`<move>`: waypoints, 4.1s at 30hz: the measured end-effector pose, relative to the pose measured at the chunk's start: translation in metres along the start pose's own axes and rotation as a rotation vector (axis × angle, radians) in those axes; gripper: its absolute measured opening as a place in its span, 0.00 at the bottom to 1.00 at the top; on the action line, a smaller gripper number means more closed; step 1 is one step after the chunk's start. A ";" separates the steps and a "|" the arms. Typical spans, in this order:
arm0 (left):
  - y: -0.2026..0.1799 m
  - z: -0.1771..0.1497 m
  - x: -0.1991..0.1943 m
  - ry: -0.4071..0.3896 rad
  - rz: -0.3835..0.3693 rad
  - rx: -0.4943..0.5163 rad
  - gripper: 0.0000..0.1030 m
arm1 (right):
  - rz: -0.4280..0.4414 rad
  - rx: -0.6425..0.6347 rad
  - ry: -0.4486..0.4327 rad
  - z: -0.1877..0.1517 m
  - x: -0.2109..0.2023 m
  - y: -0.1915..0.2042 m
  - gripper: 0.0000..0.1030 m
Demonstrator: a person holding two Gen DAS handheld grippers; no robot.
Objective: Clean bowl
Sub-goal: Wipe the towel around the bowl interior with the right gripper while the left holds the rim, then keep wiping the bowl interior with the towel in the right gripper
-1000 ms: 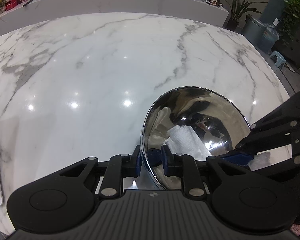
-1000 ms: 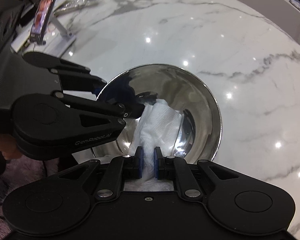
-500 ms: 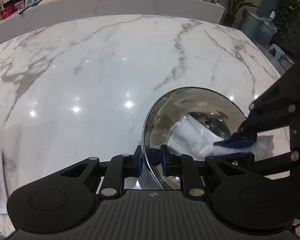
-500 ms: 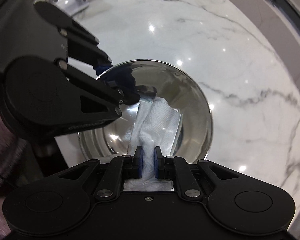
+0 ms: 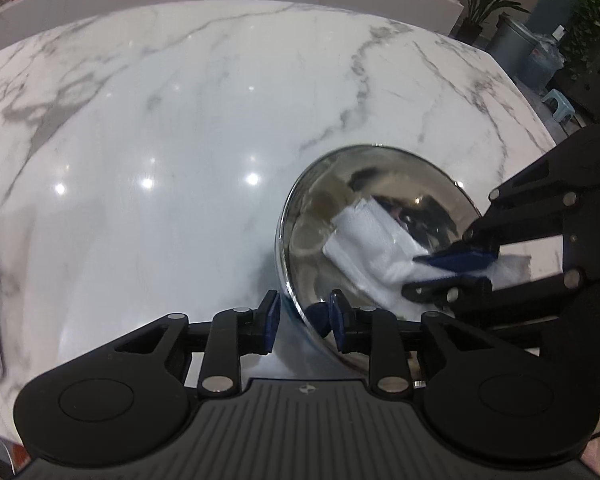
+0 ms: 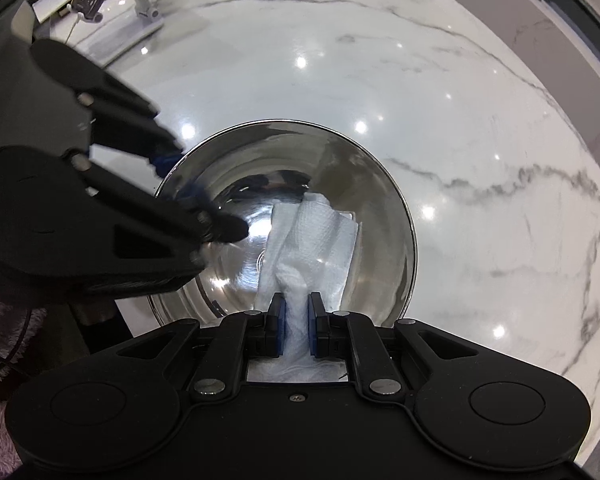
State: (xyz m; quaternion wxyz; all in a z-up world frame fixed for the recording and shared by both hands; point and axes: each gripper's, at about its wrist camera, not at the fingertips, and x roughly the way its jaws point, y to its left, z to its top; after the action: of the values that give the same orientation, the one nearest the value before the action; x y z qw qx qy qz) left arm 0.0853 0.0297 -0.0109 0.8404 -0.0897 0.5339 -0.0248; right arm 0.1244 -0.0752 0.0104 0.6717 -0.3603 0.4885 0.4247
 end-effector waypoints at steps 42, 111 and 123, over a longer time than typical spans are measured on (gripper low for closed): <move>-0.001 0.000 0.002 0.032 -0.011 0.025 0.23 | -0.020 -0.047 -0.015 -0.003 -0.006 0.007 0.09; -0.003 0.013 0.002 0.006 0.035 0.101 0.16 | -0.039 -0.117 0.011 0.011 -0.001 0.021 0.08; -0.001 0.002 0.001 0.074 -0.061 0.034 0.24 | -0.021 -0.064 -0.002 0.007 -0.004 0.012 0.08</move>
State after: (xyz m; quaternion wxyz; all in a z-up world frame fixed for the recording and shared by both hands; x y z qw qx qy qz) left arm 0.0870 0.0290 -0.0107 0.8203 -0.0904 0.5613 -0.0627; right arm 0.1157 -0.0651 0.0151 0.6646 -0.3864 0.4702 0.4335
